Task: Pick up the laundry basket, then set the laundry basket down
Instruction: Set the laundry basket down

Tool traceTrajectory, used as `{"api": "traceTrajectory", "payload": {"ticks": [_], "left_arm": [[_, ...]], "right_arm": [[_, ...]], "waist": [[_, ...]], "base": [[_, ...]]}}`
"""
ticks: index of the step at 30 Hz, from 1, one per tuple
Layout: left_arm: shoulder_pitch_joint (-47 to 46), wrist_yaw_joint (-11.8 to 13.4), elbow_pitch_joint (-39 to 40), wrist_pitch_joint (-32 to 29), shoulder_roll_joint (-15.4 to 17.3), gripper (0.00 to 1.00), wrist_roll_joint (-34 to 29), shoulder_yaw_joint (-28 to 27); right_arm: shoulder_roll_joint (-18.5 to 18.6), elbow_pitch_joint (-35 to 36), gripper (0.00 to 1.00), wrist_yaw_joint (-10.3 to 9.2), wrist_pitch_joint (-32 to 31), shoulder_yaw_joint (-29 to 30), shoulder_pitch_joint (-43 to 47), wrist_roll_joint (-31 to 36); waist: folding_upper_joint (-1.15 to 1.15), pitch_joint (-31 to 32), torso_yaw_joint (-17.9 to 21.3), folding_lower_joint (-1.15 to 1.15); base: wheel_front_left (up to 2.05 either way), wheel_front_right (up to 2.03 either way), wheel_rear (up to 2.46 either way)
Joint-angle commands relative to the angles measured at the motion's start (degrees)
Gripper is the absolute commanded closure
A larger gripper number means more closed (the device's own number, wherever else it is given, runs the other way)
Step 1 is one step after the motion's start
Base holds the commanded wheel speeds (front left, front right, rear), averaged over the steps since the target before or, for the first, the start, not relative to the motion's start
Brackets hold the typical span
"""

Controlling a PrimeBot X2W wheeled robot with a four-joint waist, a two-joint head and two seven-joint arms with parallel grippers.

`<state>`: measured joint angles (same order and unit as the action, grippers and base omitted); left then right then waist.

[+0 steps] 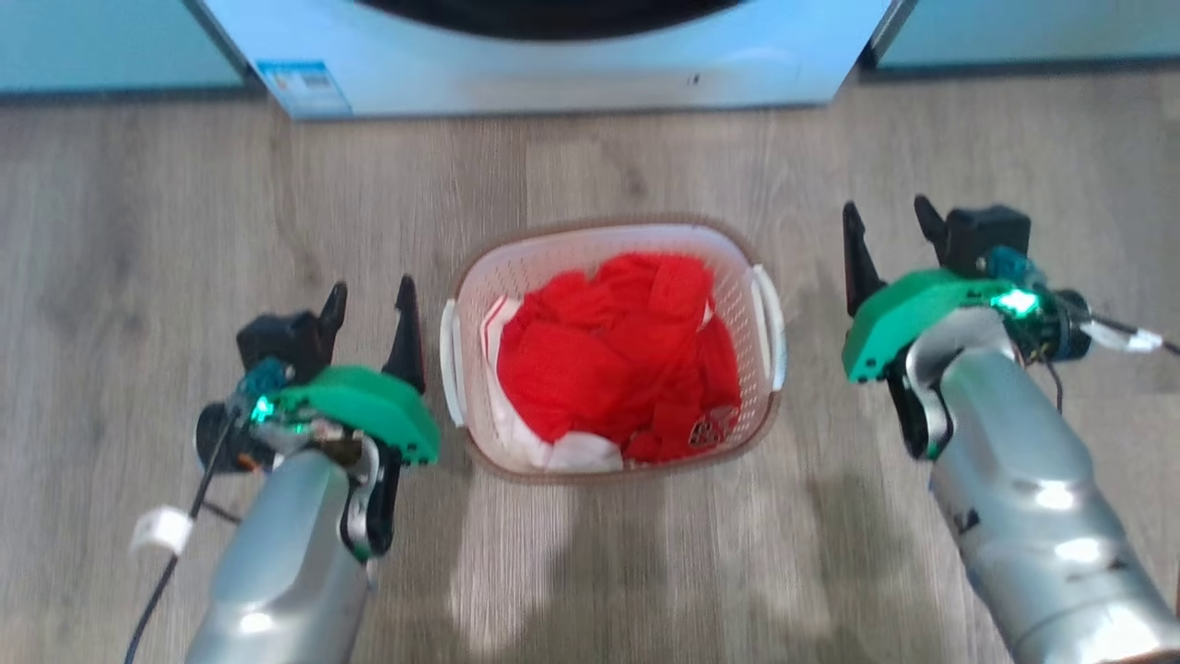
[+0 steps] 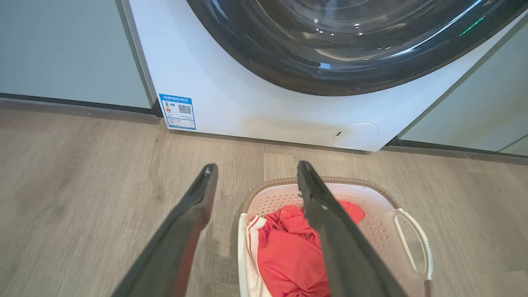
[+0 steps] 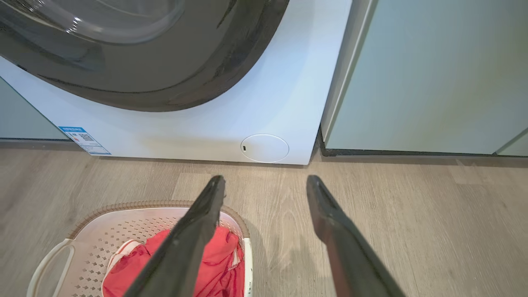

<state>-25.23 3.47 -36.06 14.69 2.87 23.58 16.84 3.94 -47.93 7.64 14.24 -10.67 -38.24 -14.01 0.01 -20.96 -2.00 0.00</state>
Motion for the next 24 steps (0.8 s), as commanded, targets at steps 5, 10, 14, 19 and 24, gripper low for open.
{"api": "traceTrajectory", "payload": {"ticks": [5,10,14,19,24], "left_arm": [[5.88,-0.97,8.23,0.30,0.32,0.00,-4.45,-5.84],[12.13,-1.56,14.85,0.30,0.10,0.00,-6.57,-8.61],[16.70,-1.01,19.04,0.30,0.04,0.00,-6.86,-9.87],[21.38,0.75,23.15,0.30,0.02,0.00,-6.15,-9.90],[25.33,2.27,26.97,0.30,0.01,0.00,-5.79,-9.98]], "right_arm": [[-1.06,6.85,0.00,-0.15,0.75,0.16,6.26,0.16],[-1.06,11.46,0.00,-0.15,0.75,-0.19,11.94,-1.67],[-1.06,15.98,0.00,-0.15,0.75,-0.08,16.02,-0.97],[-1.06,22.52,0.00,-0.15,0.75,-0.07,21.51,-1.16],[-1.06,27.20,0.00,-0.15,0.75,-0.08,26.23,-0.24]], "waist": [[-0.01,7.77,1.30,0.00],[-0.01,11.55,1.80,0.00],[-0.01,13.84,2.18,0.00],[-0.01,15.98,2.58,0.00],[-0.01,17.16,3.26,0.00]], "base": [[0.00,0.00,0.00],[0.00,0.00,0.00],[0.00,0.00,0.00],[0.00,0.00,0.00],[0.00,0.00,0.00]]}}
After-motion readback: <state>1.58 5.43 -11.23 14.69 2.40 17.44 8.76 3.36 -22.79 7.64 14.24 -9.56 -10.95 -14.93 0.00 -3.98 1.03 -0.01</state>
